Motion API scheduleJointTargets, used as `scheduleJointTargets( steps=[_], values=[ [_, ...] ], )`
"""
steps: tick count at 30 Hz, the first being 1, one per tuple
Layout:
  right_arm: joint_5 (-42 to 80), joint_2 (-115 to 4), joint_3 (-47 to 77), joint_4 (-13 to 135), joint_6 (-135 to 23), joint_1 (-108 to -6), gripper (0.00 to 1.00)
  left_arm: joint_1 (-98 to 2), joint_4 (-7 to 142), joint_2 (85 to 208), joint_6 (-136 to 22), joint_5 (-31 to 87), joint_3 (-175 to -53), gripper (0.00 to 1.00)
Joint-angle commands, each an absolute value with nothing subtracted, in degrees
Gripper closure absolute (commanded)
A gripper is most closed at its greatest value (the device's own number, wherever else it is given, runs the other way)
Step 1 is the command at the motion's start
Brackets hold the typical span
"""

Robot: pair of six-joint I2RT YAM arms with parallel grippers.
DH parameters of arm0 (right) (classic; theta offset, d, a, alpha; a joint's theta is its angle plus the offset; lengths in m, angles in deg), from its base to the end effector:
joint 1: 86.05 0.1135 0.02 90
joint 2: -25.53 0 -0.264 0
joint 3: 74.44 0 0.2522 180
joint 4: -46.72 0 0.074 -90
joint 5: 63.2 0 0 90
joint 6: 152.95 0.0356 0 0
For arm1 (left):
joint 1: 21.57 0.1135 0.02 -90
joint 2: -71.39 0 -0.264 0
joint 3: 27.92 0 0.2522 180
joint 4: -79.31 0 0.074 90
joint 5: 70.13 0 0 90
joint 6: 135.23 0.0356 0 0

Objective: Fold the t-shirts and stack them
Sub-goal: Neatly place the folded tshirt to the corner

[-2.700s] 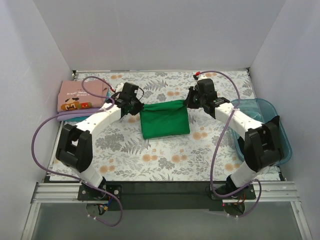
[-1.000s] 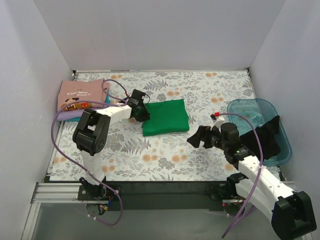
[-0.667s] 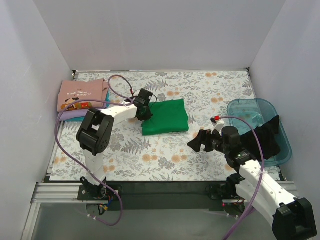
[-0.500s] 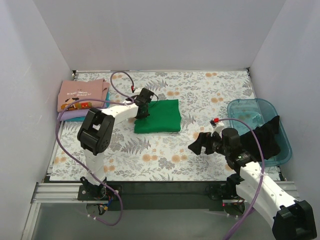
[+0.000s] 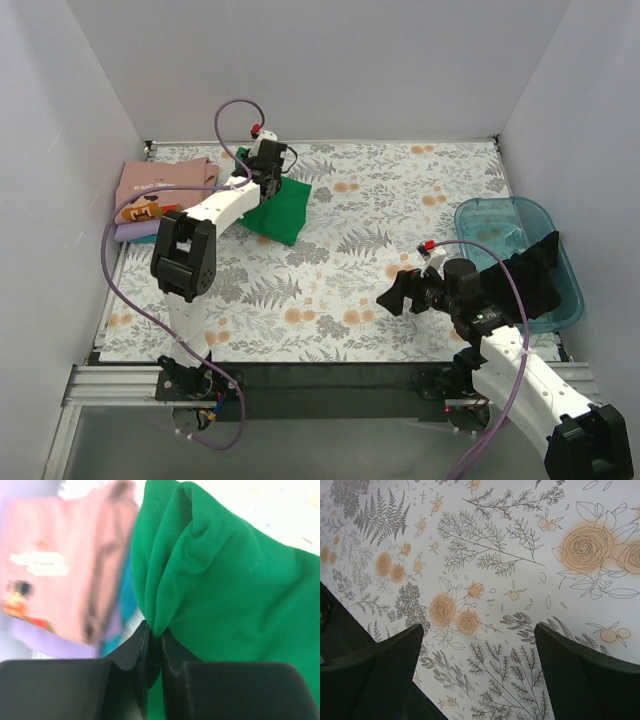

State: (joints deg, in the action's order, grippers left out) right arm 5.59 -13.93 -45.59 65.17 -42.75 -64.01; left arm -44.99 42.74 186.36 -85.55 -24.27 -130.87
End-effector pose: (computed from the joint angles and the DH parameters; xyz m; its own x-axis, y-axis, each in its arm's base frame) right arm 0.1414 0.0711 0.1828 -0.6446 0.0863 -0.7597 -0.4480 0.7625 0.4667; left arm 0.4172 -0.1537 0.2256 -0.4358 -0.3173 -0.8423 -0.5501 0.8346 -0.0298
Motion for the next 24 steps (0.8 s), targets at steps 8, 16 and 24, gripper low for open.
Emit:
scheduleJointTargets(
  steps=[8, 16, 24],
  values=[
    [4.30, -14.28, -47.06, 63.03, -43.70, -63.90, 0.02, -39.33, 56.23, 182.22, -61.49, -29.17, -134.75, 1.00],
    [5.88, -13.66, -47.67, 62.76, -43.09, -63.90, 0.01, -31.86, 56.49, 178.70, -60.35, -25.13, -134.67, 1.00],
    [7.11, -14.37, -47.85, 62.76, -42.56, -63.90, 0.02, -26.32, 56.23, 169.48, -60.44, -16.44, -130.28, 1.00]
  ],
)
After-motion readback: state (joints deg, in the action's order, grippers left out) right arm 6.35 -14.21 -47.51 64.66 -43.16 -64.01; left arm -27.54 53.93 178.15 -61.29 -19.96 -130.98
